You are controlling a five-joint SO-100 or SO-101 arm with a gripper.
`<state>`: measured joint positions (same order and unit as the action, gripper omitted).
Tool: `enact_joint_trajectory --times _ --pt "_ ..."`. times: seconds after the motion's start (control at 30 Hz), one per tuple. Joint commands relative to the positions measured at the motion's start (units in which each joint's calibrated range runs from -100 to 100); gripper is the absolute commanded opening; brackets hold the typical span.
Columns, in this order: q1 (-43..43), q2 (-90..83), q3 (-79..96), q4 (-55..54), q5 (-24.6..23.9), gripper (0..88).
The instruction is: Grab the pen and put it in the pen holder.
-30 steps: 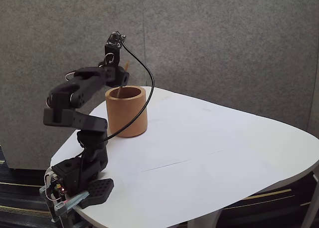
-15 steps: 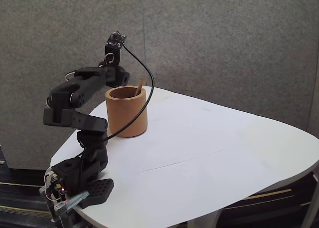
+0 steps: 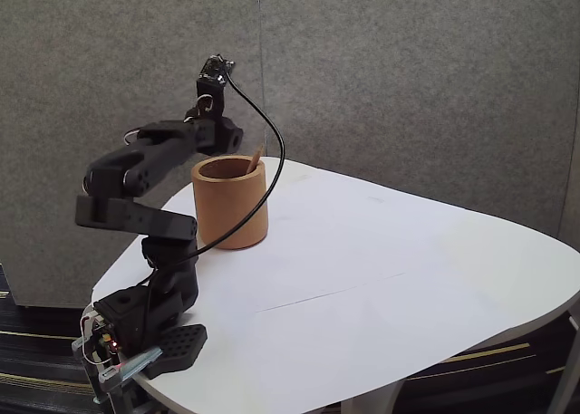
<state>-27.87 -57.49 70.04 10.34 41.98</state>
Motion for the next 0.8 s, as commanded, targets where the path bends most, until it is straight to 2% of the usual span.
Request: enact_joint_trajectory --times 0.0,0.2,0.33,0.57,0.77 --pt "2.3 -1.0 -2.4 -2.3 0.2 32.3" --pt "2.8 -1.2 -5.1 -3.4 0.2 32.2" --pt "7.6 -3.6 -7.4 -3.0 0.2 32.2" --pt "18.2 -20.6 1.2 -2.5 0.2 32.2" --pt "21.3 -29.2 9.9 -2.5 -0.3 32.2"
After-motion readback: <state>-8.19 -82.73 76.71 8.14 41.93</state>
